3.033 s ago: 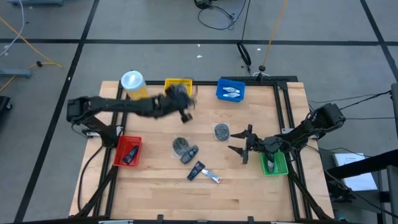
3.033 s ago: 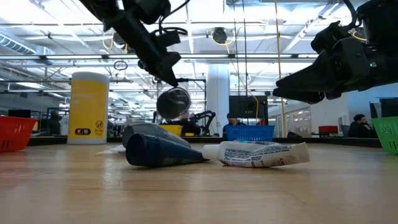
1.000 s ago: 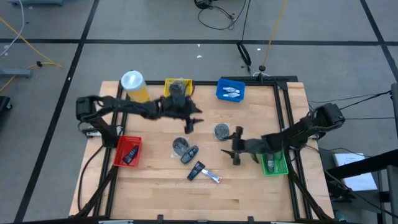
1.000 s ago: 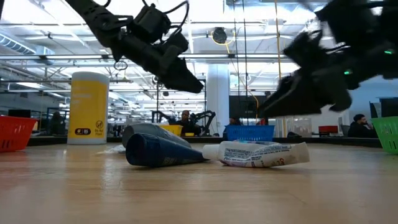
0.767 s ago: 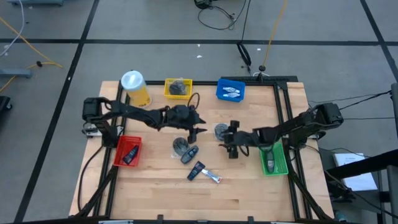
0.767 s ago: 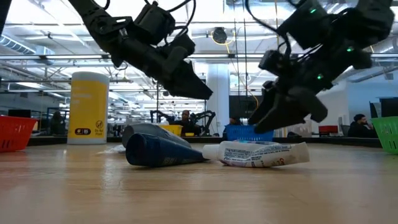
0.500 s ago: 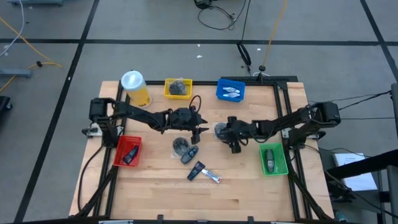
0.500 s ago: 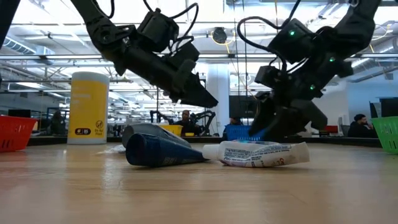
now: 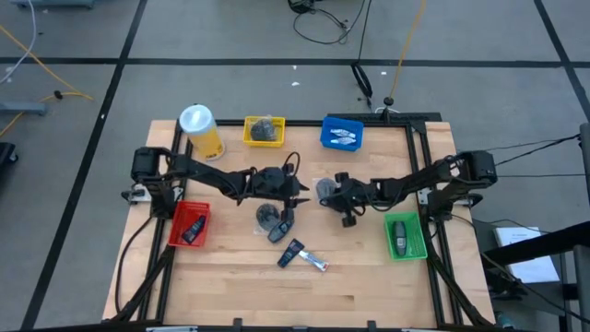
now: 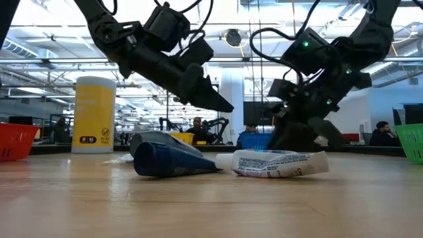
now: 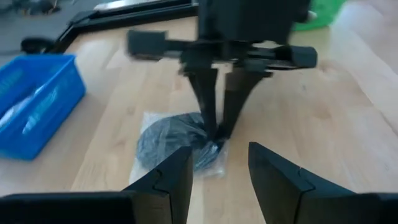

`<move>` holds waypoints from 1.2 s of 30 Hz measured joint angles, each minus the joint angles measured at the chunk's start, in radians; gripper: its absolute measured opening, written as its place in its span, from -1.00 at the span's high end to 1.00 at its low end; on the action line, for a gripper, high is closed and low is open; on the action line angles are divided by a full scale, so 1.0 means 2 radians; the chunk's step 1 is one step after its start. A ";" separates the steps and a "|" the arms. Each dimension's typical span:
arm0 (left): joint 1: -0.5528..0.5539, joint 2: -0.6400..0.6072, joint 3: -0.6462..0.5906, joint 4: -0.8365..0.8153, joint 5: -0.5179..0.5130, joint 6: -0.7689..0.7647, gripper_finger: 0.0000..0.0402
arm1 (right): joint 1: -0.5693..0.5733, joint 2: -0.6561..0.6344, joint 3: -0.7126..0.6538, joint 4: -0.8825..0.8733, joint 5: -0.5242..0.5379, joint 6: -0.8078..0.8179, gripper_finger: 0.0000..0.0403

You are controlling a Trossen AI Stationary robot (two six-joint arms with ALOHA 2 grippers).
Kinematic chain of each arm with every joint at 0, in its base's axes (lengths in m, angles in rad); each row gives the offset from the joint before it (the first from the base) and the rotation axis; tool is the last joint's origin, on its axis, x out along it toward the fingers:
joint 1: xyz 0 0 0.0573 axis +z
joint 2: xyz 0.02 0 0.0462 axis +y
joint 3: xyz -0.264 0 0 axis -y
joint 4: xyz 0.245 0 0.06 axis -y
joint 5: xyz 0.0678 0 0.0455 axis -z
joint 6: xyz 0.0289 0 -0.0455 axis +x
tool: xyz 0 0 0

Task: Pick & Place Travel size toiletries
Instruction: Put the black hairbrush into the yellow bin

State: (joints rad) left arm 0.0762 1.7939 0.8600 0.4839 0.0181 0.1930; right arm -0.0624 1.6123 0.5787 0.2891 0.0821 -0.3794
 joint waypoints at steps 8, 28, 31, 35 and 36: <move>-0.034 0.000 0.000 0.026 0.003 0.133 0.23 | 0.037 -0.016 -0.003 0.023 -0.006 0.111 0.98; -0.078 0.000 0.006 0.062 0.003 0.177 -0.58 | 0.103 -0.024 -0.190 0.547 0.001 0.249 1.00; -0.077 0.001 0.006 0.069 -0.006 0.179 -0.64 | 0.100 -0.024 -0.194 0.557 -0.001 0.249 1.00; -0.068 0.024 0.007 0.133 -0.040 0.156 -0.64 | 0.100 -0.024 -0.194 0.557 -0.003 0.247 1.00; -0.065 0.032 0.007 0.148 -0.040 0.152 -0.63 | 0.100 -0.024 -0.194 0.557 -0.003 0.247 1.00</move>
State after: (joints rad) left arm -0.0535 1.8583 0.8741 0.7802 -0.0627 0.4964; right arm 0.1371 1.5639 0.1898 1.4021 0.0757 0.1150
